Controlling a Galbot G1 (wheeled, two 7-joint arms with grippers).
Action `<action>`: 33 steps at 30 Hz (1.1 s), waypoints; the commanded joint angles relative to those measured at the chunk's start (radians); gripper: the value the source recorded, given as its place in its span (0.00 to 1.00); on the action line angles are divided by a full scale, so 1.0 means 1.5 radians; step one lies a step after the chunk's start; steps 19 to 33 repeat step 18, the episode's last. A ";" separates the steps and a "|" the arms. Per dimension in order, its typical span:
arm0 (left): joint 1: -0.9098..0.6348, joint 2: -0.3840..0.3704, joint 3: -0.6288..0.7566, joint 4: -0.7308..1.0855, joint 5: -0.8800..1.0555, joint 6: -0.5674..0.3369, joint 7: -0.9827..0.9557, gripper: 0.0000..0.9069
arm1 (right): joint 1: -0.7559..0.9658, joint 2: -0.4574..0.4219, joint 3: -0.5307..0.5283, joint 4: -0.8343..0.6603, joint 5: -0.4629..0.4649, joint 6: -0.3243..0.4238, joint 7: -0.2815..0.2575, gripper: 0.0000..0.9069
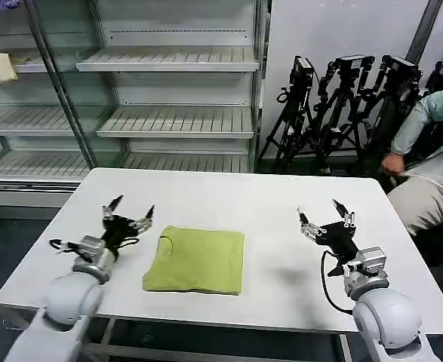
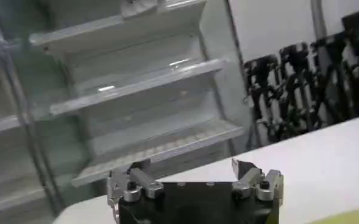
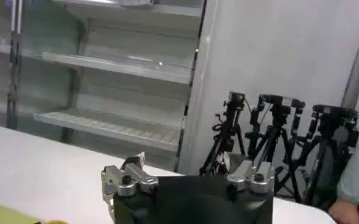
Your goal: Fold and organize the clothes.
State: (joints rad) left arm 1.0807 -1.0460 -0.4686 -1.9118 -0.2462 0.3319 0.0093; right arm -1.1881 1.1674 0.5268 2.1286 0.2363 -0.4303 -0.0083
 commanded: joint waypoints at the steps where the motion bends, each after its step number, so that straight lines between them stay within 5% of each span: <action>1: 0.058 0.054 -0.131 0.016 0.025 -0.084 0.089 1.00 | 0.014 0.020 -0.037 -0.039 -0.049 0.039 0.003 1.00; 14: 0.049 0.040 -0.068 0.014 0.050 -0.146 0.086 1.00 | 0.019 0.052 -0.061 -0.094 -0.148 0.098 -0.002 1.00; 33: 0.035 0.031 -0.055 0.017 0.063 -0.150 0.088 1.00 | 0.019 0.061 -0.062 -0.092 -0.146 0.103 -0.002 1.00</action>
